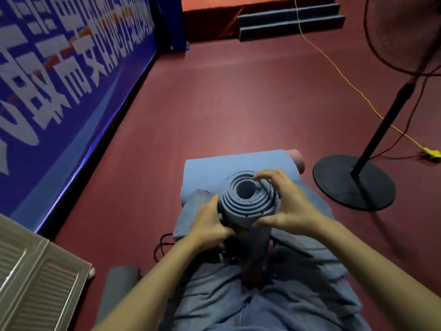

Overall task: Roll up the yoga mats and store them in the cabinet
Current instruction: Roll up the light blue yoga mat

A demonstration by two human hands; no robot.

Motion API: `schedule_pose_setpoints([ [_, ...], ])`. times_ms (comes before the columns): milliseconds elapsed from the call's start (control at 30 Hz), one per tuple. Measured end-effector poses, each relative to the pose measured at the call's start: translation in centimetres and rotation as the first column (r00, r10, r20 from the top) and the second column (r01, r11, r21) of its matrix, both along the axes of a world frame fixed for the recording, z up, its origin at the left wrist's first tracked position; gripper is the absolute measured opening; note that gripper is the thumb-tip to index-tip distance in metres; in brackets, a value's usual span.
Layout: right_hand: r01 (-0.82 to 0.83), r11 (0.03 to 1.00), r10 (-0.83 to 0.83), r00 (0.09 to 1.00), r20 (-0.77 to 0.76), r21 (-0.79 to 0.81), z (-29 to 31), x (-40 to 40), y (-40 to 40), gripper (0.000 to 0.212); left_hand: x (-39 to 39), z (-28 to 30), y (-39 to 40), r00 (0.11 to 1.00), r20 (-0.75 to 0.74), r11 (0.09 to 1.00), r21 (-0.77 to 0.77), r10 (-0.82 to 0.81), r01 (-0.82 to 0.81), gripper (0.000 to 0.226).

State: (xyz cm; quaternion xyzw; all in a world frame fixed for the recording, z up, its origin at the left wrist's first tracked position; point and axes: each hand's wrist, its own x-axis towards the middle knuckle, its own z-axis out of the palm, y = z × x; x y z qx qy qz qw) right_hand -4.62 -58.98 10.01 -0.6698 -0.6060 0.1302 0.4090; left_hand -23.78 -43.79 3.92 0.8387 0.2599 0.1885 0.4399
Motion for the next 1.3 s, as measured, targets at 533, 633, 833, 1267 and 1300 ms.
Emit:
schedule_pose_setpoints([
  [533,0.076,0.952,-0.287,0.554,-0.781,-0.296,-1.9,8.3,7.0,0.046,-4.0,-4.5,9.6,0.857,0.106,0.779,-0.482,0.505,-0.4,0.027],
  [633,0.191,0.855,-0.5,0.552,-0.667,-0.482,-5.3,9.9,13.0,0.021,-5.4,-10.9,13.8,0.72,-0.181,0.619,-0.398,0.67,-0.677,0.018],
  [833,0.094,0.656,-0.681,0.502,-0.533,-0.749,-14.8,10.9,22.6,0.018,-7.7,-23.2,17.0,0.553,-0.67,0.625,-0.167,0.495,-0.762,0.003],
  [1267,-0.094,0.744,-0.168,0.932,-0.321,-0.661,-15.5,6.7,32.1,0.018,-9.2,-41.2,17.0,0.152,-0.972,0.471,-0.052,0.177,-0.88,0.079],
  [1300,-0.118,0.75,-0.158,0.924,-0.348,-0.651,-15.1,6.5,32.4,0.021,-9.3,-42.5,16.8,0.136,-0.974,0.462,-0.038,0.181,-0.886,0.079],
])
